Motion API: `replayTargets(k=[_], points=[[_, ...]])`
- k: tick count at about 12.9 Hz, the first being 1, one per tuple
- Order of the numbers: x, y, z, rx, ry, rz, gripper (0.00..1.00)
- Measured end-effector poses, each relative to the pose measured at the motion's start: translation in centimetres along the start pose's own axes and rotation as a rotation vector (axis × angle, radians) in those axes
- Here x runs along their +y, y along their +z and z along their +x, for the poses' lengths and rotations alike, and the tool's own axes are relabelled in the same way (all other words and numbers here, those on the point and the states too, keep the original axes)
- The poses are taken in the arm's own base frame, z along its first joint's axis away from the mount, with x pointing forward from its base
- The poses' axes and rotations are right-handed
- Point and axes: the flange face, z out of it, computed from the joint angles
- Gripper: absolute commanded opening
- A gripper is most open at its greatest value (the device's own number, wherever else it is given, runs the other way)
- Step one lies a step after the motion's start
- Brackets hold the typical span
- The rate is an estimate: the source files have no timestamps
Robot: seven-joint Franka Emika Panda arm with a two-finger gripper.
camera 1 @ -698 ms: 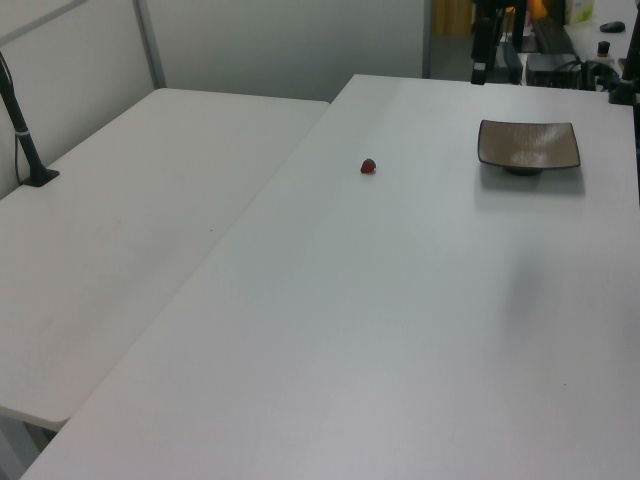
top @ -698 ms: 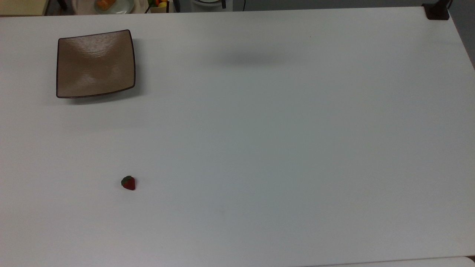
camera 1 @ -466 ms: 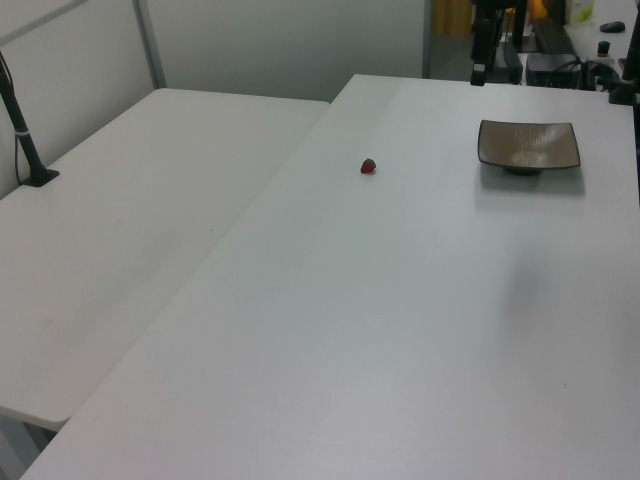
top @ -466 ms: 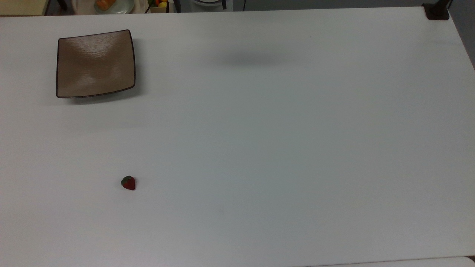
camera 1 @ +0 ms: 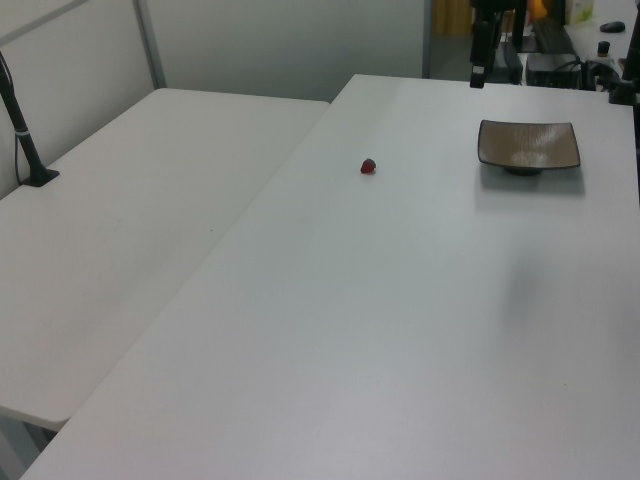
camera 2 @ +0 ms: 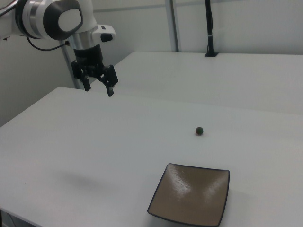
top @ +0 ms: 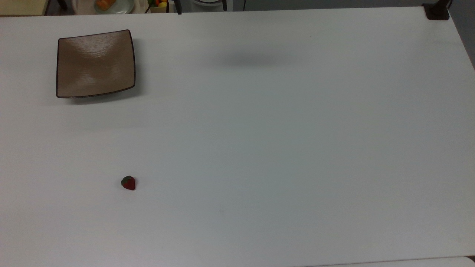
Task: Strawberries on a ceramic plate
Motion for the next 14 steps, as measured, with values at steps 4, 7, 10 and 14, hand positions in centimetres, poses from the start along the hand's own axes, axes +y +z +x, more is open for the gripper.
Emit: replayTargets(k=[4,7,10,14], points=[[0.0,0.1,0.0,-0.001,0.0,0.0,1.0],[0.0,0.2,0.1,-0.004,0.0,0.0,1.0],[0.0,0.8,0.3,-0.014,0.002,0.003,1.0],[0.9,2.8,2.0,0.002,0.019,-0.002,1.0]])
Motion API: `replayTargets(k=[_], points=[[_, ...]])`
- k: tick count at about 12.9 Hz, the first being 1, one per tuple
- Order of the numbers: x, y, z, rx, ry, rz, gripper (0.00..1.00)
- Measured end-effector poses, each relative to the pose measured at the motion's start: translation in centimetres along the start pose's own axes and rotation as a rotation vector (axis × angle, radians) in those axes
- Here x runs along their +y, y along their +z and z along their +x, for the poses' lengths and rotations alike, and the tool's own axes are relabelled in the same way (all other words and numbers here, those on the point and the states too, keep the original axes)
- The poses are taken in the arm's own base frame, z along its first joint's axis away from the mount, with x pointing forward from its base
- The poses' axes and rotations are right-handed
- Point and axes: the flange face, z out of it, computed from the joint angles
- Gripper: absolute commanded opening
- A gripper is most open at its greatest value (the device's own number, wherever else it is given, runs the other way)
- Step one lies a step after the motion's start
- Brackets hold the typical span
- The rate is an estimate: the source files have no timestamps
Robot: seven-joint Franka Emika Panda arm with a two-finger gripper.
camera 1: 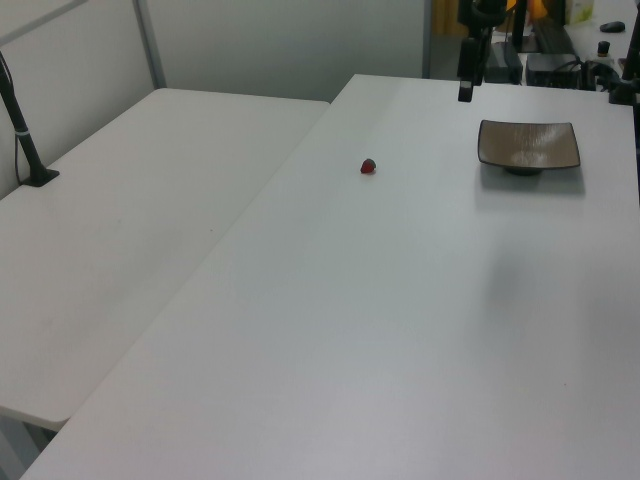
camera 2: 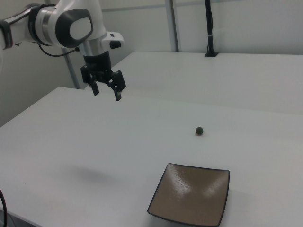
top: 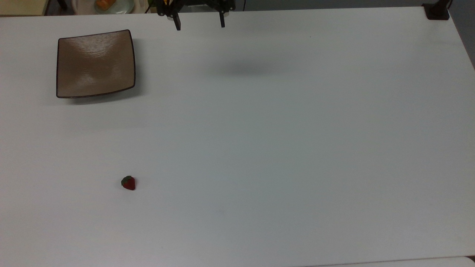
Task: Strawberries on a ceramic plate
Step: 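Move the open gripper over the red strawberry and descend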
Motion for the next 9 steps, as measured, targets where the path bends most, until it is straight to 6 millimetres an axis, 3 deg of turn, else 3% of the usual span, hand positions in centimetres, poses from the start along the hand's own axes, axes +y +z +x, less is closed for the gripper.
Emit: replayTargets(k=[9], points=[[5.5,2.3,7.7,0.195,0.203,-0.025,1.0]])
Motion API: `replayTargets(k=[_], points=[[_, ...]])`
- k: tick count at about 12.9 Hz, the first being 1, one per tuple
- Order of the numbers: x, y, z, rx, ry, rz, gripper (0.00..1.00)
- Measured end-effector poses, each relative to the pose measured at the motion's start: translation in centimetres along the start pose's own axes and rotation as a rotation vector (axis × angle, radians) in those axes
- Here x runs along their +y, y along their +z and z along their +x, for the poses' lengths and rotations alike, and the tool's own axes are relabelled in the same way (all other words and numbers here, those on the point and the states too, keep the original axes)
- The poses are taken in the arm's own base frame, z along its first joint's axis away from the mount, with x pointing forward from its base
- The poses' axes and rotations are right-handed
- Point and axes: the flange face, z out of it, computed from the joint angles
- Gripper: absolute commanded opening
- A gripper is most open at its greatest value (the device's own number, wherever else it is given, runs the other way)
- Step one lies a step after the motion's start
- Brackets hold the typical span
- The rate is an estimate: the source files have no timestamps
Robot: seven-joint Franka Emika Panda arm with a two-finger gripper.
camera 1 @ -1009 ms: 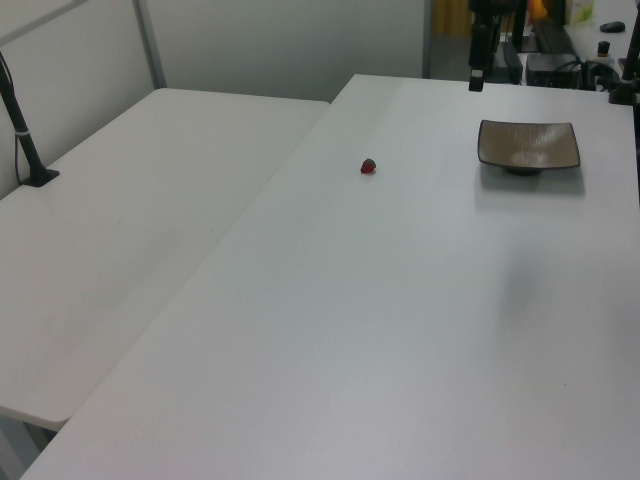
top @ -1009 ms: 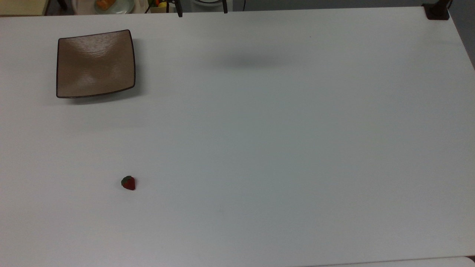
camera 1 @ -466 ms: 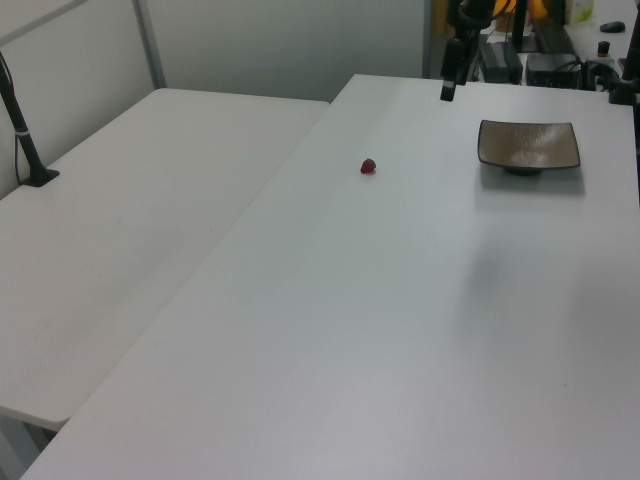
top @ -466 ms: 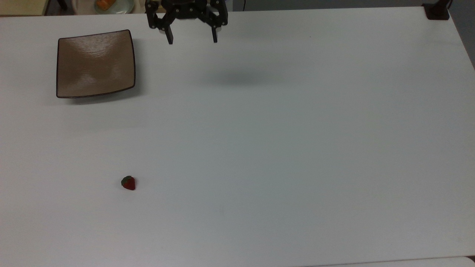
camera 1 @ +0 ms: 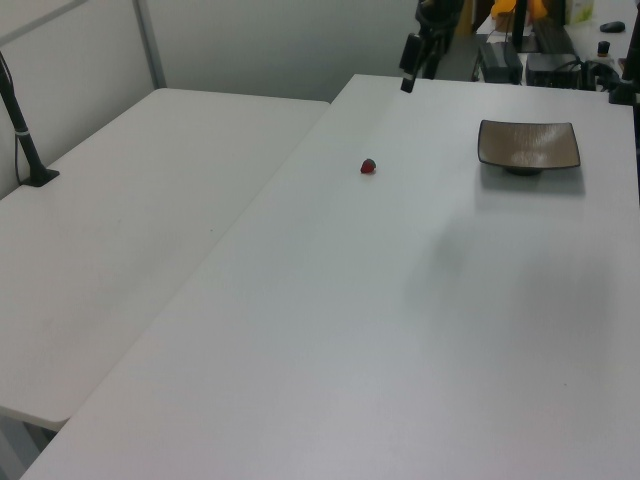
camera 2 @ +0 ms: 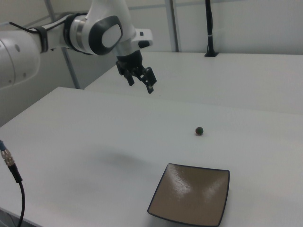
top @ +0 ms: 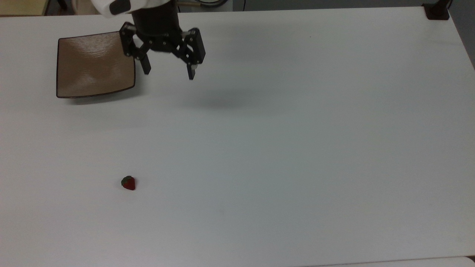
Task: Strawberries on a ceramic plate
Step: 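Move the open gripper over the red strawberry and descend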
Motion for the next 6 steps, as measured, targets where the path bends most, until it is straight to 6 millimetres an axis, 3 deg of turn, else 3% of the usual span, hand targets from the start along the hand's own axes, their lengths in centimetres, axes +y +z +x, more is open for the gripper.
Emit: replayTargets(k=[6], points=[[3.8,5.6,2.7,0.066,-0.011,-0.024,1.0]])
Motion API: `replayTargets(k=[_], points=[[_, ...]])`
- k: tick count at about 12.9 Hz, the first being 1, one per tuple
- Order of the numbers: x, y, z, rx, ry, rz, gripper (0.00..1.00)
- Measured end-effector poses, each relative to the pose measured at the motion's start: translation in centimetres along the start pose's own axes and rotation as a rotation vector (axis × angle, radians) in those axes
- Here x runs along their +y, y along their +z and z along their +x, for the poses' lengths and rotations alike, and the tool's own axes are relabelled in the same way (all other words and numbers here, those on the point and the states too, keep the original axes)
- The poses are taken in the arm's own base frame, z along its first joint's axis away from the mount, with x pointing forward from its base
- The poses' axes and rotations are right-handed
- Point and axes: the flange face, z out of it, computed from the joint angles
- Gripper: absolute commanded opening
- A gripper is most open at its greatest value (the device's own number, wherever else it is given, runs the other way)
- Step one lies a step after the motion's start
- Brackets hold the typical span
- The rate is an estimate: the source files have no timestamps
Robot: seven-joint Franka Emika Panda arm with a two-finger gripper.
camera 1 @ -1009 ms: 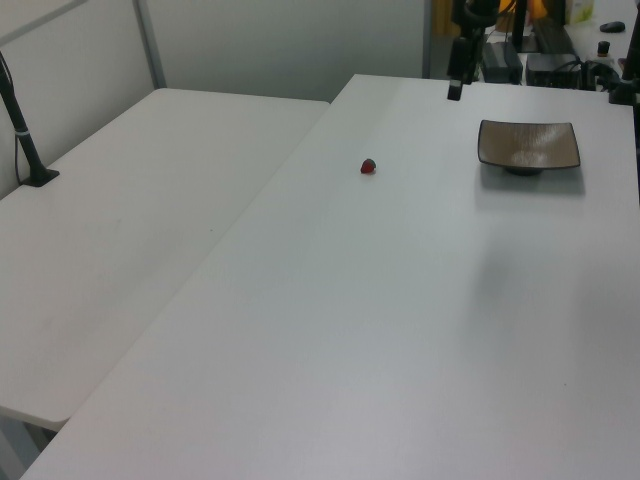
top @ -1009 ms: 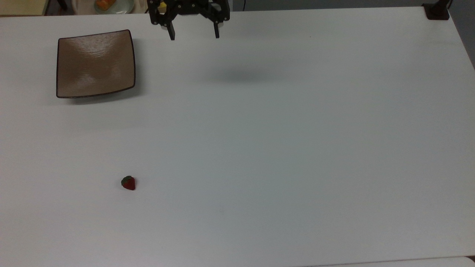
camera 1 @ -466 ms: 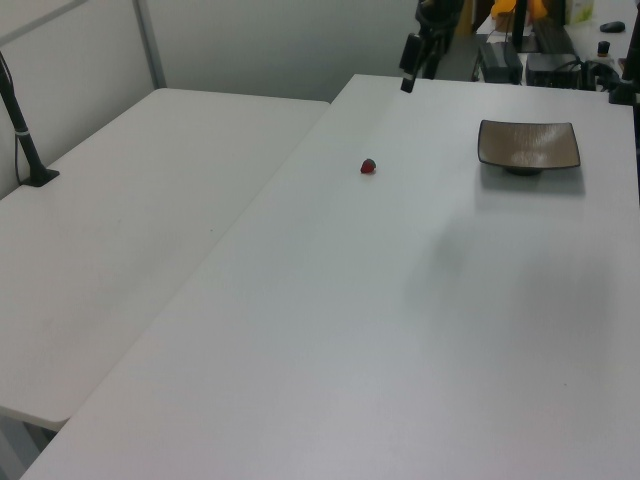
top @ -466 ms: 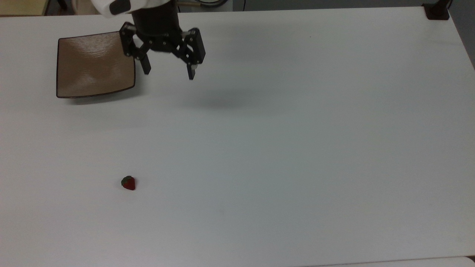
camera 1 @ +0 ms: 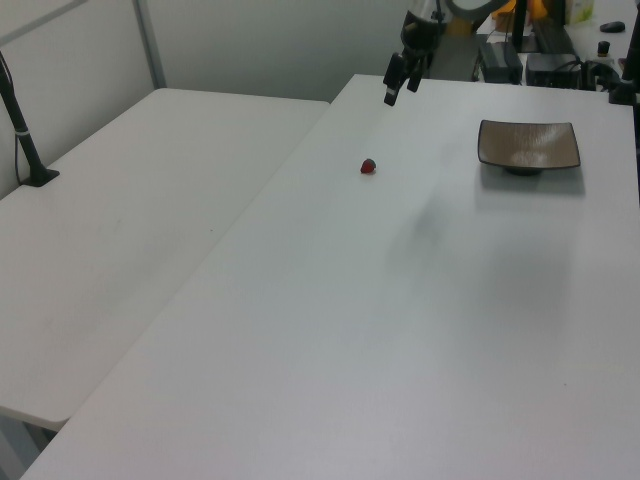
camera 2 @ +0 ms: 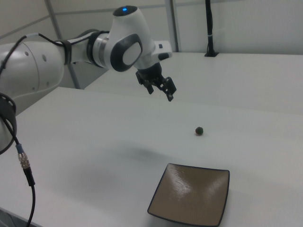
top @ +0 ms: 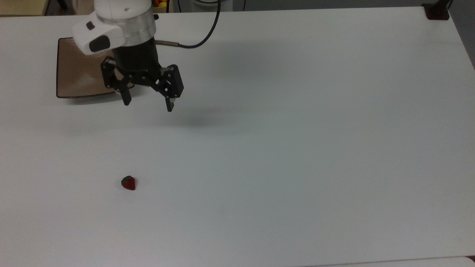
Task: Strawberries on a ceramic plate
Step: 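Move the open gripper over the red strawberry and descend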
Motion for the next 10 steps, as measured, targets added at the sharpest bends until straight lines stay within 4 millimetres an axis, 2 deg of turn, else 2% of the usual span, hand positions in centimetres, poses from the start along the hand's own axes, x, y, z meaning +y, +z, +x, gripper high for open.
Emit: replayTargets(k=[4,10], points=[[2.8,3.6,0.8,0.031,-0.208,-0.023,1.0],[4.9,9.8,1.6,0.114,-0.242,-0.058,1.0]])
